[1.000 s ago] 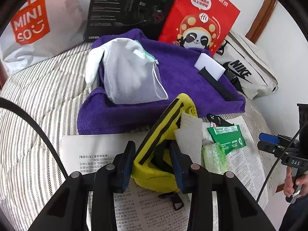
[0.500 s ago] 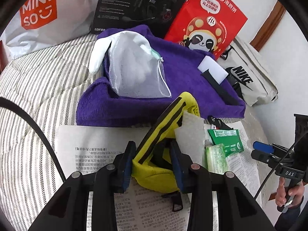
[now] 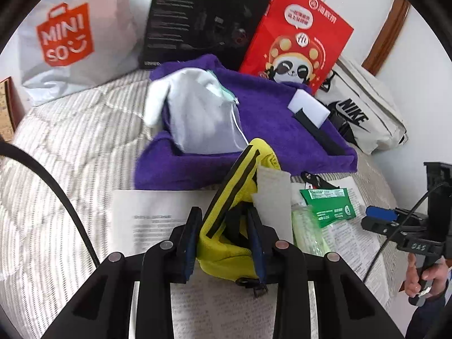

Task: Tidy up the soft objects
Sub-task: 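Lift the yellow pouch with the left tool while the right tool approaches the green packet, then grasp the green wet-wipe packet with the right tool while the left tool holds the pouch, then carry the green packet with the right tool while the left tool carries the pouch toward the towel, then open the right tool releasing the green packet onto the purple towel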

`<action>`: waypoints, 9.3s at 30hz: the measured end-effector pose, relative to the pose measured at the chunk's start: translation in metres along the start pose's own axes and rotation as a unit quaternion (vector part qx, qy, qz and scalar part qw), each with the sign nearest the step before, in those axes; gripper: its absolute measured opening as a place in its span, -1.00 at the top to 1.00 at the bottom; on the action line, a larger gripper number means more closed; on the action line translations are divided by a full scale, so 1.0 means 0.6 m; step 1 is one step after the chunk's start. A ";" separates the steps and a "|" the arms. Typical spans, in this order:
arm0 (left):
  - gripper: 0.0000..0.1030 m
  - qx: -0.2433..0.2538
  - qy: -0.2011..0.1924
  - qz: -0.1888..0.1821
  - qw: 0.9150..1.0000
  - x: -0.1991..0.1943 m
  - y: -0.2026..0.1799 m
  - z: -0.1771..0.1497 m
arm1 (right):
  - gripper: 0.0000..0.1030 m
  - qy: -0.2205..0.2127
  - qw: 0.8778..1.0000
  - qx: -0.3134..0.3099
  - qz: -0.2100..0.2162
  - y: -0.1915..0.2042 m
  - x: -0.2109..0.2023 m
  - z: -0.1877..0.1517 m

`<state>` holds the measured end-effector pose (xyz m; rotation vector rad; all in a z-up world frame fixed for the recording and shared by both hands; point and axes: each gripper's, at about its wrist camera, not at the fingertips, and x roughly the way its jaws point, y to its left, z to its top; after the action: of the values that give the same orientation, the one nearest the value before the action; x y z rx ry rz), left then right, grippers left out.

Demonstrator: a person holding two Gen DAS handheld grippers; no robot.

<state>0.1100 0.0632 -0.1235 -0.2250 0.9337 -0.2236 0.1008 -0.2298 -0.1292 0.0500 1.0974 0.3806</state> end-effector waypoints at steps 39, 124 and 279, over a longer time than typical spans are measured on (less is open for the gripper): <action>0.43 -0.051 -0.084 0.027 0.995 -0.163 0.057 0.049 | -0.19 0.005 1.000 -0.018 -0.003 0.019 0.017 0.020; 0.42 -0.070 -0.057 -0.066 0.994 -0.138 0.052 0.025 | 0.89 -0.073 0.997 -0.025 0.025 0.032 -0.070 0.042; -0.22 -0.011 0.049 0.004 0.999 0.030 -0.030 0.157 | 0.06 -0.056 0.996 -0.038 0.054 -0.013 0.076 0.266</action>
<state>0.1953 0.0499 -0.0784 -0.2317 1.0354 -0.2181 0.2609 -0.1990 -0.0965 0.0632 0.9708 0.5100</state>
